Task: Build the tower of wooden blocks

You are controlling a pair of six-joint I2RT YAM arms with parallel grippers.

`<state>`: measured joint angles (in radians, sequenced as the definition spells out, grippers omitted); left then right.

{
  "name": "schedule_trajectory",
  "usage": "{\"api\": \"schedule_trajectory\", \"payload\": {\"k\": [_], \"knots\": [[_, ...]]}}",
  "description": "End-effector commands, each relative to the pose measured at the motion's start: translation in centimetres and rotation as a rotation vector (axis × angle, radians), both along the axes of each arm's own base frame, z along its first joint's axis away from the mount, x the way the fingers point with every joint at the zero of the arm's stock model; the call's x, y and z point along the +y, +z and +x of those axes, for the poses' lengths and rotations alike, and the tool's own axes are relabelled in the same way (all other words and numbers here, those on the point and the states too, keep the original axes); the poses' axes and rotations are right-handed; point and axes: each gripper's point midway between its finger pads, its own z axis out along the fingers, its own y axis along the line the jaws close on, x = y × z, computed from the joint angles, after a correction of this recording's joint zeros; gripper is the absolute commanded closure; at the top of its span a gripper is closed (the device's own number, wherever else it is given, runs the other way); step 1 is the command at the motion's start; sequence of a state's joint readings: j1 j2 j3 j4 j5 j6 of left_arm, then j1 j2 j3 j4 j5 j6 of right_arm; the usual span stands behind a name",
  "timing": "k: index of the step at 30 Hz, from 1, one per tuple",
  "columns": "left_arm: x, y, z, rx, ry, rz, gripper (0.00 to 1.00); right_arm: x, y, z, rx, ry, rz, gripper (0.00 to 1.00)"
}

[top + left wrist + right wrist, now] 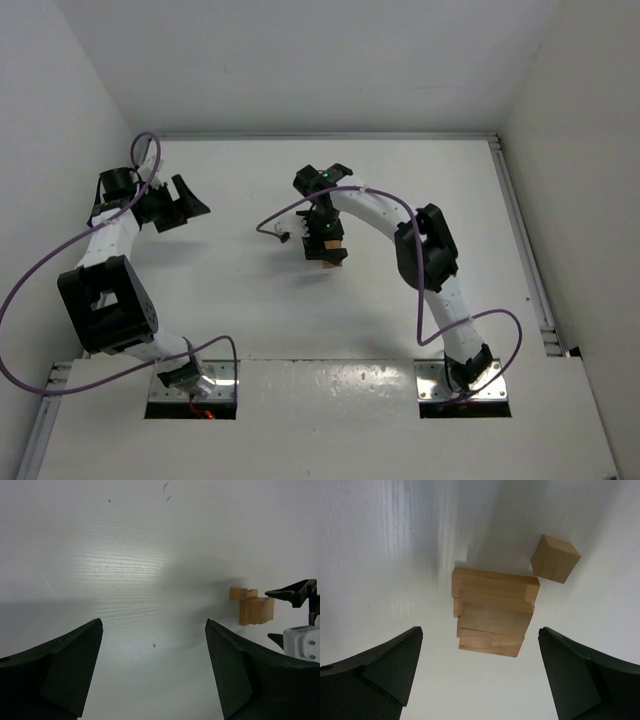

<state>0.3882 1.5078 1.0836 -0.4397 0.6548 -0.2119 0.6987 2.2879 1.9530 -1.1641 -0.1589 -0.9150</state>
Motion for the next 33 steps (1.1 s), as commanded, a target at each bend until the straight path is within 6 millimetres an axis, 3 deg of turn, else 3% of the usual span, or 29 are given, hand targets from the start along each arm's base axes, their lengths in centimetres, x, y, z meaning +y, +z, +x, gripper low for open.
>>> {"api": "schedule_trajectory", "payload": {"k": [1, 5, 8, 9, 10, 11, 12, 13, 14, 16, 18, 19, 20, 23, 26, 27, 28, 31, 33], "knots": [[0.4, 1.5, 0.9, -0.054, -0.005, 0.005, 0.11, 1.0, 5.1, 0.2, -0.083, 0.021, 0.071, 0.01], [0.3, 1.9, 0.8, -0.071, -0.019, 0.013, 0.11, 0.8, 6.8, -0.5, -0.096, 0.012, 0.077, 0.01], [-0.8, 2.8, 0.7, -0.131, -0.104, 0.036, 0.14, 0.3, 9.4, 0.0, -0.109, -0.071, 0.165, 0.01], [-1.7, 3.7, 0.7, -0.172, -0.161, 0.052, 0.15, 0.2, 11.8, -0.3, -0.116, -0.106, 0.234, 0.01], [-2.4, 3.8, 0.7, -0.203, -0.218, 0.070, 0.15, -1.6, 12.5, 1.0, -0.118, -0.177, 0.259, 0.01], [-2.7, 4.3, 1.0, -0.273, -0.315, 0.150, 0.16, -1.4, 14.4, 1.0, -0.116, -0.200, 0.342, 0.01], [-3.4, 4.5, 0.8, -0.304, -0.384, 0.189, 0.17, -2.1, 14.9, 1.2, -0.099, -0.270, 0.368, 0.01], [-4.8, 4.2, 0.3, -0.304, -0.463, 0.222, 0.20, -5.1, 16.5, 2.6, -0.127, -0.366, 0.408, 0.01], [-5.2, 3.8, 0.5, -0.359, -0.578, 0.317, 0.21, -5.9, 16.8, 3.1, -0.117, -0.429, 0.431, 0.01], [-7.8, 3.4, 0.2, -0.410, -0.758, 0.410, 0.25, -9.6, 17.6, 4.4, -0.079, -0.575, 0.497, 0.01], [-9.5, 1.7, -0.8, -0.456, -0.975, 0.541, 0.27, -10.9, 17.5, 4.0, 0.000, -0.664, 0.533, 0.01], [-11.8, 1.4, -1.3, -0.520, -1.117, 0.607, 0.30, -12.8, 17.4, 4.4, 0.047, -0.744, 0.571, 0.01], [-13.9, 0.3, -2.1, -0.532, -1.208, 0.616, 0.32, -14.1, 17.4, 4.5, 0.077, -0.804, 0.585, 0.01], [-16.8, -2.0, -2.8, -0.585, -1.360, 0.573, 0.42, -15.7, 17.3, 3.9, 0.160, -0.916, 0.658, 0.01], [-18.8, -2.9, -2.0, -0.627, -1.440, 0.550, 0.44, -16.8, 16.8, 3.4, 0.118, -0.913, 0.621, 0.01], [-20.0, -4.6, -2.0, -0.599, -1.482, 0.516, 0.44, -16.9, 16.6, 3.2, 0.115, -0.914, 0.616, 0.01], [-20.6, -4.4, -0.9, -0.627, -1.505, 0.541, 0.44, -17.1, 16.7, 3.3, 0.107, -0.918, 0.609, 0.01], [-23.0, -7.3, -1.2, -0.627, -1.637, 0.525, 0.45, -17.2, 16.7, 3.7, 0.105, -0.921, 0.597, 0.01], [-24.6, -8.2, -0.9, -0.630, -1.688, 0.538, 0.45, -17.3, 16.6, 4.0, 0.106, -0.918, 0.588, 0.01]]}}
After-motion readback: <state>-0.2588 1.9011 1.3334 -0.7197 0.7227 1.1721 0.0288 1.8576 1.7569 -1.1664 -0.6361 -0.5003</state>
